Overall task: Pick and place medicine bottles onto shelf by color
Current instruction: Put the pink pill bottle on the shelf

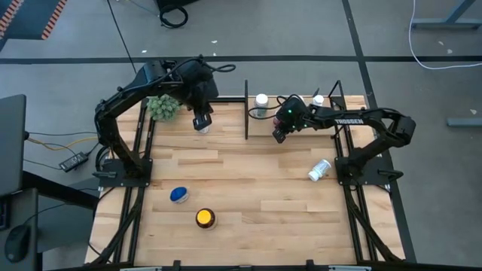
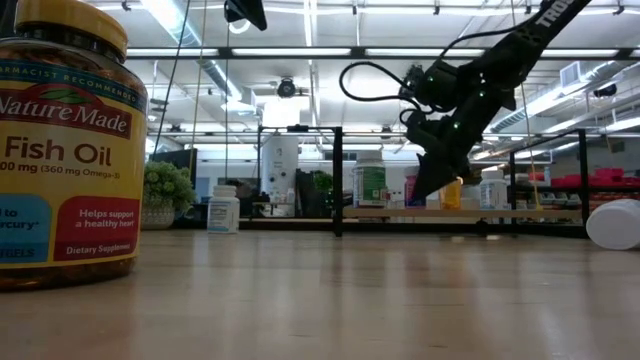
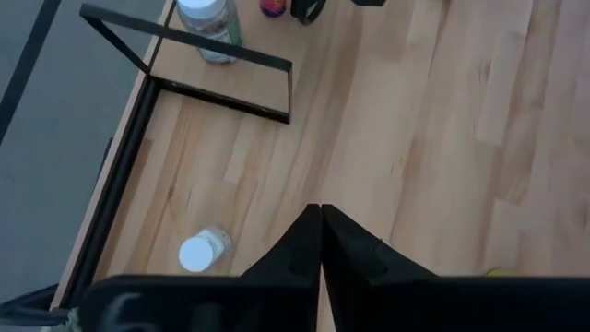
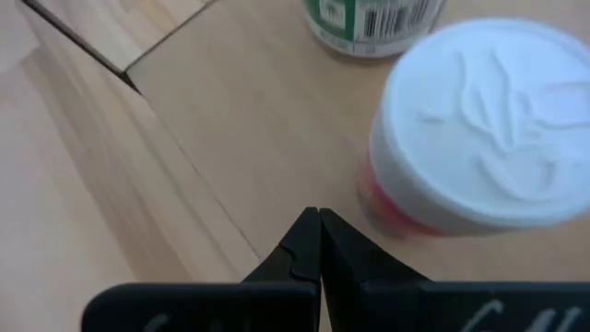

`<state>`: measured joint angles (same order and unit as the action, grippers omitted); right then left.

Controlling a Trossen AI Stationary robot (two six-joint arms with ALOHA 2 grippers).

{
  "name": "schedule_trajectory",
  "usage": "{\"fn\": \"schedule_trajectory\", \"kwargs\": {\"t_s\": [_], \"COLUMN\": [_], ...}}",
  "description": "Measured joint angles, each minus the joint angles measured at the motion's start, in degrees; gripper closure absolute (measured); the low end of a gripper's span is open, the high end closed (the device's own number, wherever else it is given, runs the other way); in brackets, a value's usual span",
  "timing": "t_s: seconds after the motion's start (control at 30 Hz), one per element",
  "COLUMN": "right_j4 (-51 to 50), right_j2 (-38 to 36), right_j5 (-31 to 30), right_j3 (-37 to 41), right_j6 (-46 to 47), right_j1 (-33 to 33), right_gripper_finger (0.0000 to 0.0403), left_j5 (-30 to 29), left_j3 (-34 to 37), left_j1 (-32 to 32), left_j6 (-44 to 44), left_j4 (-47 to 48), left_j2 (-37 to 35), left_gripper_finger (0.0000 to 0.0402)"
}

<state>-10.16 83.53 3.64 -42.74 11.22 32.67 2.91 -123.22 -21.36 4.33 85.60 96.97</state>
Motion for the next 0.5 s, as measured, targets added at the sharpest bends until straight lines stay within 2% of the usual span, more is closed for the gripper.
{"fn": "schedule_trajectory", "kwargs": {"t_s": [0.3, 0.5], "right_j4": [1.4, 2.02], "right_j2": [-0.05, -0.05], "right_j5": [-1.35, -1.68], "right_j3": [0.0, 0.0], "right_j6": [-0.83, -1.44], "right_j1": [1.54, 3.2], "right_gripper_finger": [0.0398, 0.0398], "left_j5": [0.0, -0.01], "left_j3": [0.0, 0.0], "left_j1": [0.01, 0.01], "left_j6": [-0.43, -0.71], "left_j4": [0.08, 0.13], "left_j2": [0.02, 0.02], "left_gripper_finger": [0.0398, 0.0385]}}
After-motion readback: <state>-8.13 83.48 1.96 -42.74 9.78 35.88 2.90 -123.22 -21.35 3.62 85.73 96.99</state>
